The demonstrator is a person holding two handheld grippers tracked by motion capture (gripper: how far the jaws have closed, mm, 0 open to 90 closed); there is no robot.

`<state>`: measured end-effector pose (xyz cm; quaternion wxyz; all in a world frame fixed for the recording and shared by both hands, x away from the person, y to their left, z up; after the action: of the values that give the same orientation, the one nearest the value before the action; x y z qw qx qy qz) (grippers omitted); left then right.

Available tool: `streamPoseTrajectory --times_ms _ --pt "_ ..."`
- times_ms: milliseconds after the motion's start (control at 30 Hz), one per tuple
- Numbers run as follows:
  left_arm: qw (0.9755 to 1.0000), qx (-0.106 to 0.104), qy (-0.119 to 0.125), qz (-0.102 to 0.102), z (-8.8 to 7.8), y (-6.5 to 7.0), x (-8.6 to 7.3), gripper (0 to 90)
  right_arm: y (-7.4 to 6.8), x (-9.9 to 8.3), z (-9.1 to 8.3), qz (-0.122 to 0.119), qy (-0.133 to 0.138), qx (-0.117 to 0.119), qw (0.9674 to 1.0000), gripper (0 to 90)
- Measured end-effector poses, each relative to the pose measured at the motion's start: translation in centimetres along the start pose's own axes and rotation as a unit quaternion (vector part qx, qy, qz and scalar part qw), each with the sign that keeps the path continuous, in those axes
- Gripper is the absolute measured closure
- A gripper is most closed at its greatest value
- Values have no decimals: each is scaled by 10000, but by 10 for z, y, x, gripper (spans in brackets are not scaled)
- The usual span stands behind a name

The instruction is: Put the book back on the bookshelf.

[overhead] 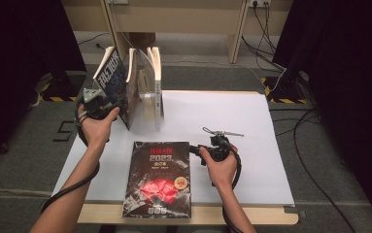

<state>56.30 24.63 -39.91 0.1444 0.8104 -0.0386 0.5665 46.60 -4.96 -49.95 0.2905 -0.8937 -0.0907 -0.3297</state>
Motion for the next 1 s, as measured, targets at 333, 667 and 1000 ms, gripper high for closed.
streamPoseTrajectory --times_ms 333,667,1000 --pt "9999 -101 -133 11 -8 2 -14 379 -3 1 1 12 -51 -7 10000 551" --pt "9983 -276 -503 -44 -16 8 -46 383 -1 3 2 -41 -128 -77 9999 550" --pt "9928 -514 -1057 -212 -29 12 -98 391 0 2 9 -62 -301 -181 9994 548"
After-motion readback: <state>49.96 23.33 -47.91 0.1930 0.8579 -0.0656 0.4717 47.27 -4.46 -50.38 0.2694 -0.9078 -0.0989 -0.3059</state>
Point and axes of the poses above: each handheld gripper's, and its own axes: z roughly forward along the jaws, x roughly out of its top, y roughly to its right, the point moved 10 cm from there along z, roughly forward along the jaws, and after that the axes turned 4 degrees about -x, right-handed, at the moved point
